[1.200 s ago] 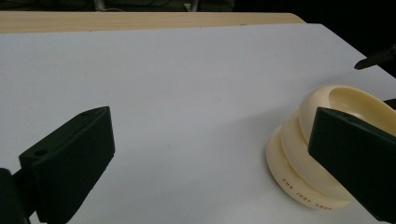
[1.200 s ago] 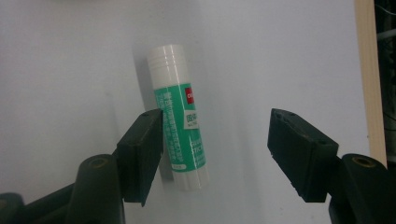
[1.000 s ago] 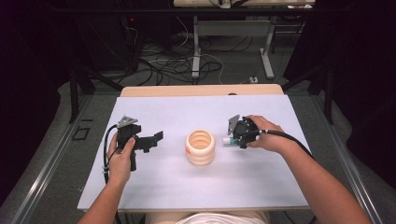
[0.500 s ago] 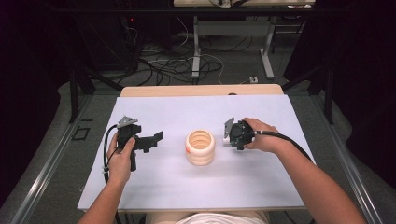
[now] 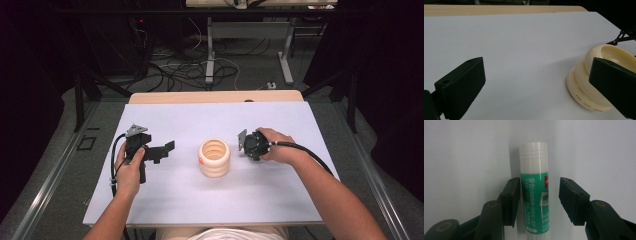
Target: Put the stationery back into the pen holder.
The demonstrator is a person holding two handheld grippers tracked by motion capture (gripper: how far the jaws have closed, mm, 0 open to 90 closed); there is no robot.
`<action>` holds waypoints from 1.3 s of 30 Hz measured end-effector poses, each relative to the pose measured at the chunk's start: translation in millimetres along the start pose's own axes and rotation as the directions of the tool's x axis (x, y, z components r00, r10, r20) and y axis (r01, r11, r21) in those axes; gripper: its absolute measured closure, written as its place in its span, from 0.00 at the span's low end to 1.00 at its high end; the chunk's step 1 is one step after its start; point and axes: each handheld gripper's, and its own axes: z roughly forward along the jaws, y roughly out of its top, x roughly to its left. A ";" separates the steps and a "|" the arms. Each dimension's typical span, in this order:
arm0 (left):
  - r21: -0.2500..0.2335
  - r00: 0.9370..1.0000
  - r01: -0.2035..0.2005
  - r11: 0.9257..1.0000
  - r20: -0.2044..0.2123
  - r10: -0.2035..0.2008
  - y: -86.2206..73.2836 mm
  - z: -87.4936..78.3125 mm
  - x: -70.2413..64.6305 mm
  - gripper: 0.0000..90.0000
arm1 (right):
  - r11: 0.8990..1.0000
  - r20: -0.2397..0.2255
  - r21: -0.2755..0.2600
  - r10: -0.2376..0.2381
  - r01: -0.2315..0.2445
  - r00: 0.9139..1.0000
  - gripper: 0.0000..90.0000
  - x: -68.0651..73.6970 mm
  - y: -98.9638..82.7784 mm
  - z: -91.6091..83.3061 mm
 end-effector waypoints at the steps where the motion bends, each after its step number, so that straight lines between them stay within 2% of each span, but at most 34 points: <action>1: -0.002 1.000 0.001 1.000 0.000 -0.001 0.0 0.0 0.0 0.01 | 1.000 0.012 -0.017 0.004 -0.003 1.000 0.58 1.0 -0.4 1.8; 3: 0.004 1.000 -0.002 1.000 0.001 0.002 0.4 -0.8 0.5 0.01 | 1.000 0.019 -0.028 -0.007 0.007 1.000 0.60 1.3 -0.3 3.9; 6: 0.004 1.000 -0.002 1.000 0.001 0.002 0.4 -1.0 0.6 0.01 | 1.000 0.007 -0.007 -0.012 0.012 1.000 0.63 1.5 0.0 3.9; 11: 0.000 1.000 0.003 1.000 0.001 -0.003 0.0 0.1 0.1 0.01 | 1.000 0.007 -0.003 -0.025 0.025 1.000 0.69 3.0 1.2 4.7; 13: 0.002 1.000 0.007 1.000 0.003 -0.007 -0.1 0.4 -0.1 0.01 | 0.999 0.008 -0.001 -0.045 0.045 0.999 0.72 3.4 1.8 5.2; 22: 0.005 1.000 0.013 1.000 0.003 -0.013 -0.2 0.3 0.3 0.01 | 0.998 0.018 -0.001 -0.066 0.066 0.998 0.73 4.5 2.2 5.2; 26: 0.004 1.000 0.012 1.000 0.003 -0.012 -0.1 0.2 0.3 0.01 | 0.998 0.020 -0.005 -0.061 0.061 0.998 0.73 4.6 2.1 5.3; 28: 0.004 1.000 0.006 1.000 0.002 -0.006 0.0 0.1 0.9 0.01 | 0.999 0.019 -0.010 -0.043 0.043 0.999 0.73 5.6 1.9 5.1; 30: 0.006 1.000 0.006 1.000 0.004 -0.006 0.2 -0.4 1.3 0.01 | 0.999 0.015 -0.013 -0.050 0.050 0.999 0.73 4.3 2.4 4.2; 31: 0.006 1.000 0.007 1.000 0.003 -0.007 0.2 -0.5 1.3 0.01 | 1.000 0.014 -0.007 -0.030 0.030 0.999 0.73 5.2 2.5 2.9; 36: 0.005 1.000 0.005 1.000 0.001 -0.005 0.3 -0.5 1.1 0.01 | 0.999 0.020 -0.047 -0.005 0.006 1.000 0.73 1.5 3.1 -3.1; 37: 0.005 1.000 0.005 1.000 0.001 -0.005 0.3 -0.5 1.1 0.01 | 0.999 0.018 -0.048 0.004 -0.003 1.000 0.73 0.8 3.1 -5.2; 38: 0.006 1.000 0.005 1.000 0.004 -0.005 0.3 -0.6 1.3 0.01 | 0.997 0.026 -0.070 0.015 -0.013 1.000 0.73 0.3 3.0 -5.8; 39: 0.006 1.000 0.006 1.000 0.004 -0.006 0.3 -0.6 1.3 0.01 | 0.998 0.027 -0.066 0.028 -0.026 0.999 0.73 -0.3 2.9 -8.4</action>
